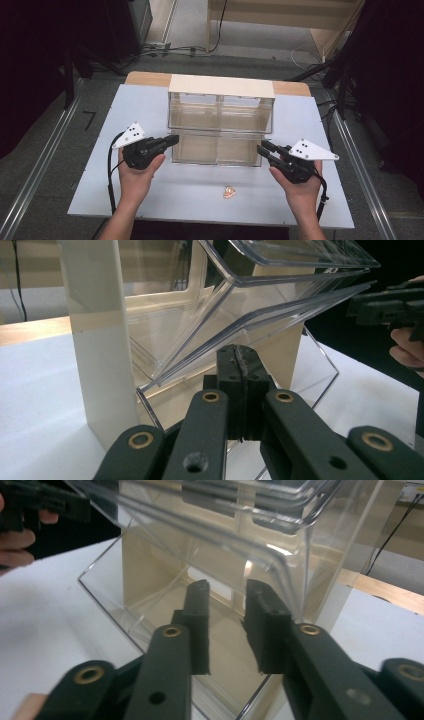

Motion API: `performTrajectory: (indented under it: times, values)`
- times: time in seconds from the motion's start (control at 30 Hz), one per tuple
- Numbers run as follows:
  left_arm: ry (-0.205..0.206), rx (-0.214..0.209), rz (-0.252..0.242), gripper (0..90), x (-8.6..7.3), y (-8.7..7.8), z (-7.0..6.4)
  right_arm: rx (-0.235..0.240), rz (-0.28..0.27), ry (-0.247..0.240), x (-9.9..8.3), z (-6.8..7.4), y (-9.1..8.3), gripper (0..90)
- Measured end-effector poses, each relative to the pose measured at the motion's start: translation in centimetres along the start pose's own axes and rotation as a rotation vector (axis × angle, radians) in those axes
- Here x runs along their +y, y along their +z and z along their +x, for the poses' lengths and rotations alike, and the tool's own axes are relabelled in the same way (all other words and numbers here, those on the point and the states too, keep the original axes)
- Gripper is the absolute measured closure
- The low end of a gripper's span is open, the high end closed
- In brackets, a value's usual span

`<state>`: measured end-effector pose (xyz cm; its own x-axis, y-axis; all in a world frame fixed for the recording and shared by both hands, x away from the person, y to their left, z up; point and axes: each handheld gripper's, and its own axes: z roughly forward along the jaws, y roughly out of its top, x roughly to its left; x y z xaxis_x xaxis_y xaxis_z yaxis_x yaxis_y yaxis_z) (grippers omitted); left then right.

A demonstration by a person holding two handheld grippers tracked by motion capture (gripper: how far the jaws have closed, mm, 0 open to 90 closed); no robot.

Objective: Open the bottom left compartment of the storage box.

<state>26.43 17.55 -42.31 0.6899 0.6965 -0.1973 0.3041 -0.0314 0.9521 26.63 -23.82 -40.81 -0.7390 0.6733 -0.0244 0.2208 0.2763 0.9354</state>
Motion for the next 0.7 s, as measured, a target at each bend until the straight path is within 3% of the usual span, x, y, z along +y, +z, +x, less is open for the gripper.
performTrajectory:
  times: [0.2,0.4,0.7]
  values:
    - [-0.008,-0.004,-0.005,90.0,0.0,-0.1,0.1,0.005,0.039,0.027,-0.9,0.2,-0.4,53.4]
    - [-0.013,-0.013,-0.01,90.0,0.1,-0.2,0.1,0.053,0.066,0.07,-1.6,0.4,-0.6,42.3]
    - [-0.018,-0.019,-0.017,90.0,0.2,-0.4,0.2,0.106,0.128,0.039,-1.6,2.3,0.3,33.6]
